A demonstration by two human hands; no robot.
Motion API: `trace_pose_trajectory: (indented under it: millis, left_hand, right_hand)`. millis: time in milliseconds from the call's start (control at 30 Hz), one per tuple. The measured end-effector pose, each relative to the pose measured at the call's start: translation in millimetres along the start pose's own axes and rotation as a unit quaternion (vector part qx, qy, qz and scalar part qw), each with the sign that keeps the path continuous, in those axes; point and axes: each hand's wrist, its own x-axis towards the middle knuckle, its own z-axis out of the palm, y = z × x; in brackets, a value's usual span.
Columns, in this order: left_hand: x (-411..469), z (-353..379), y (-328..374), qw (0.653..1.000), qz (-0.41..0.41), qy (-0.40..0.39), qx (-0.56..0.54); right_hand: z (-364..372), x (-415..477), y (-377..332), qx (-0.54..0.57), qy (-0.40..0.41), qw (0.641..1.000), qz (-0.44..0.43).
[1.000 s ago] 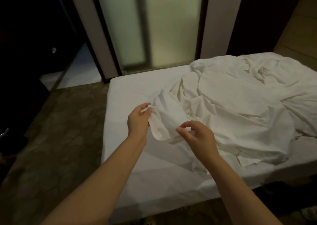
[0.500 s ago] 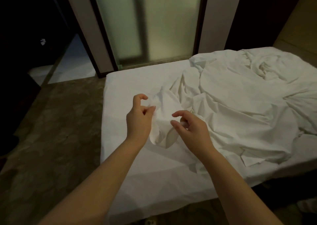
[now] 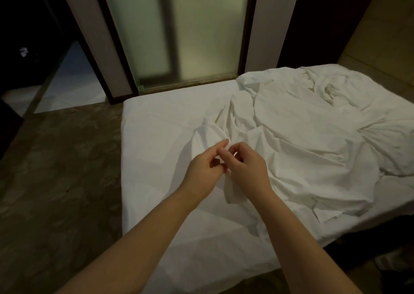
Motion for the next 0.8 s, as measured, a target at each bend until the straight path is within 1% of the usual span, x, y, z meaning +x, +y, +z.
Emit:
trace_pose_trajectory:
  millis: [33,100,167,200,267,367,400,500,567,633,700,733,767,800]
  left_hand:
    - [2,-4,0,1.000,-0.004,-0.017,-0.025]
    - [5,-11,4,0.988,-0.024,-0.052,-0.147]
    - [9,-17,7,0.955,-0.057,-0.054,-0.285]
    - [12,-18,8,0.941,-0.070,-0.041,-0.328]
    - [17,-17,6,0.928,-0.084,-0.008,-0.362]
    - [21,-15,2,0.914,-0.105,0.030,-0.390]
    - [21,-14,1,0.918,-0.112,0.042,-0.378]
    - [22,-10,1,0.948,-0.124,0.051,-0.289]
    - [26,-9,0,0.961,-0.116,0.108,-0.225]
    - [36,-12,-4,0.970,-0.096,0.184,-0.123]
    - [44,-21,-7,0.972,-0.048,0.229,-0.019]
    - [47,-27,-7,0.971,0.000,0.235,0.034]
    - [49,-32,-6,0.967,0.059,0.225,0.101]
    - [49,-34,-4,0.956,0.116,0.203,0.176]
  right_hand:
    - [0,3,-1,-0.013,-0.006,1.000,-0.003]
    - [-1,7,-3,-0.065,-0.027,0.997,-0.026]
    - [1,10,-4,-0.123,-0.029,0.990,-0.070]
    - [3,11,-4,-0.141,-0.024,0.986,-0.091]
    - [9,15,-5,-0.153,-0.014,0.980,-0.126]
    - [15,16,-6,-0.138,0.002,0.978,-0.157]
    - [17,15,-6,-0.126,0.000,0.978,-0.164]
    - [25,10,-5,-0.097,-0.009,0.977,-0.189]
    - [29,10,-5,-0.078,-0.012,0.979,-0.190]
    - [27,11,-2,-0.064,-0.025,0.985,-0.157]
    - [15,14,6,-0.049,-0.041,0.993,-0.098]
    - [6,16,10,-0.050,-0.043,0.994,-0.083]
    - [-3,18,14,-0.060,-0.042,0.994,-0.080]
    - [-13,20,15,-0.072,-0.037,0.993,-0.084]
